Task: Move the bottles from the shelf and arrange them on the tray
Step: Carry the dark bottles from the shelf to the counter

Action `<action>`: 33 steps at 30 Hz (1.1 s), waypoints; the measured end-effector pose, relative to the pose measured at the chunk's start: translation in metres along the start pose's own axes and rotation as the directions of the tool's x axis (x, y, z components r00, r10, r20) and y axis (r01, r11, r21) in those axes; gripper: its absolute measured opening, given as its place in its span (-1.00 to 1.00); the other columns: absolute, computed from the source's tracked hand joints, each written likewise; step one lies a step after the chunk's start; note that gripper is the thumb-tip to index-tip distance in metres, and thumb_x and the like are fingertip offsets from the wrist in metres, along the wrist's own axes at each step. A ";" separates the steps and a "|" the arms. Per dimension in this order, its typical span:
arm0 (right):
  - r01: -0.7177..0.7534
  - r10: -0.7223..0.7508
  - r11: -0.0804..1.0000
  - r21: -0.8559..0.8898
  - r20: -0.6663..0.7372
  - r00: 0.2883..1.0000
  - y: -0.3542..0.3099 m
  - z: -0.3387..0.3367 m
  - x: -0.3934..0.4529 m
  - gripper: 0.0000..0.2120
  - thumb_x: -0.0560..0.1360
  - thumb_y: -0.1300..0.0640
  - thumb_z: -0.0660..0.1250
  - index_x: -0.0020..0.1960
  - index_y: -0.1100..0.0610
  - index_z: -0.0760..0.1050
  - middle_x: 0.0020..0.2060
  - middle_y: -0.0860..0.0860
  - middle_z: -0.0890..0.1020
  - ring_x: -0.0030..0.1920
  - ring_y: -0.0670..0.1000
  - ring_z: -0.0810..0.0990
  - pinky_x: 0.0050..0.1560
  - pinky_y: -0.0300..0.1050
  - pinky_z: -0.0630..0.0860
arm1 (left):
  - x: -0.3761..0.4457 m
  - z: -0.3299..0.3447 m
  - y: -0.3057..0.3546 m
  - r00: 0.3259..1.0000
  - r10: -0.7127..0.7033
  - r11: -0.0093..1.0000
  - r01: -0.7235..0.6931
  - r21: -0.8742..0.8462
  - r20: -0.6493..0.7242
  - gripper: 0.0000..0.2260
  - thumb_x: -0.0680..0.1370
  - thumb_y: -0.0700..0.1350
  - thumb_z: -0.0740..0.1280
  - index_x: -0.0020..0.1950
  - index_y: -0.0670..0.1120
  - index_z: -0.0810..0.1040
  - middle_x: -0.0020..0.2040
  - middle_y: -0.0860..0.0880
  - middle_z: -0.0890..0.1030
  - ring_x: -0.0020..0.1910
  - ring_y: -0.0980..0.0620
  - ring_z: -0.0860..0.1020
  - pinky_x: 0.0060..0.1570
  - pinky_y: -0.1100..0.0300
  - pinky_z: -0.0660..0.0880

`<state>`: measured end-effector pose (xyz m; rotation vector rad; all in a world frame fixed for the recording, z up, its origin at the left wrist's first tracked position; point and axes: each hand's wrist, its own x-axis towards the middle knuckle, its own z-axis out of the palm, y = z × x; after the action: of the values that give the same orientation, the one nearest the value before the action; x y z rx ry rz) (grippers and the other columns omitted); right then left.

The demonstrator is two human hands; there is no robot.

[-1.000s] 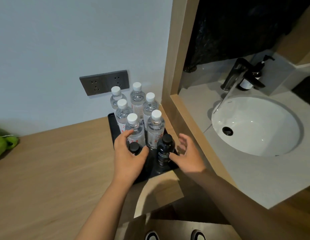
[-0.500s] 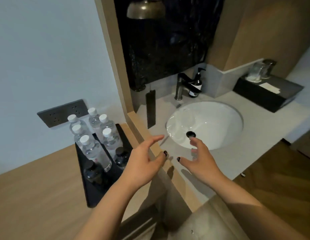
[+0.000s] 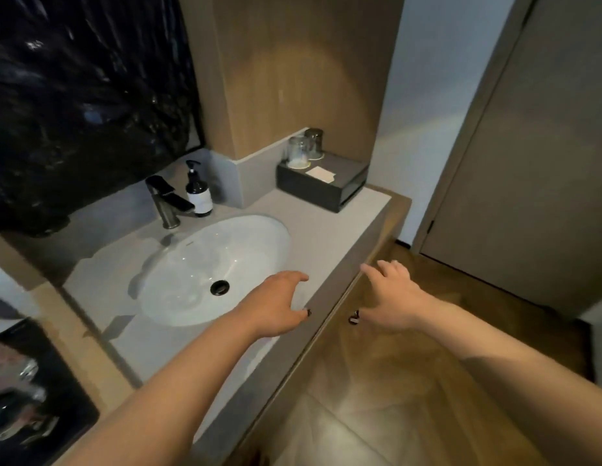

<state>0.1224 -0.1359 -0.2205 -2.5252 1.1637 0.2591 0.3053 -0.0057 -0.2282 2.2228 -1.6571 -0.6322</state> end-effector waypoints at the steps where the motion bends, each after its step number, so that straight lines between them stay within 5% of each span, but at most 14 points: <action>1: -0.036 0.036 0.999 -0.022 0.002 0.999 0.017 -0.005 0.001 -0.12 0.48 -0.16 0.32 0.57 0.02 -0.14 0.56 0.12 -0.07 0.54 0.21 -0.20 0.50 0.12 0.00 | 0.012 0.005 0.011 1.000 0.017 1.000 -0.017 0.014 0.018 -0.42 0.53 0.02 0.34 0.51 0.01 0.22 0.50 0.02 0.29 0.46 0.03 0.27 0.37 0.22 0.21; 13: -0.285 0.282 0.959 0.006 0.125 0.951 0.147 -0.026 0.068 -0.11 0.48 -0.17 0.33 0.57 0.01 -0.15 0.56 0.10 -0.09 0.54 0.19 -0.20 0.50 0.17 0.02 | 0.165 0.043 0.070 0.969 0.125 0.985 -0.147 0.093 0.213 -0.43 0.53 -0.02 0.36 0.50 0.03 0.24 0.50 0.01 0.29 0.46 -0.01 0.29 0.39 0.11 0.29; 22: -0.333 0.332 0.920 0.208 0.041 0.942 0.217 -0.064 0.188 -0.11 0.47 -0.10 0.38 0.57 0.02 -0.12 0.57 0.03 -0.06 0.55 0.11 -0.04 0.47 0.04 0.17 | 0.334 0.036 0.086 0.948 0.170 0.978 -0.195 0.069 0.269 -0.42 0.52 0.01 0.37 0.50 0.06 0.23 0.51 0.02 0.28 0.46 -0.03 0.30 0.39 0.03 0.34; 33: -0.359 0.352 0.909 0.212 0.071 0.933 0.303 -0.109 0.296 -0.17 0.48 -0.11 0.36 0.57 0.02 -0.04 0.56 0.05 -0.04 0.55 0.15 -0.06 0.48 0.09 0.13 | 0.487 0.034 0.121 0.925 0.229 0.965 -0.256 0.051 0.302 -0.43 0.54 -0.01 0.35 0.50 0.06 0.23 0.51 0.03 0.26 0.46 0.01 0.28 0.40 0.08 0.31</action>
<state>0.0851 -0.5676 -0.2811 -2.0992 1.5461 0.2420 0.3045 -0.5055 -0.2815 2.0082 -2.1054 -0.8703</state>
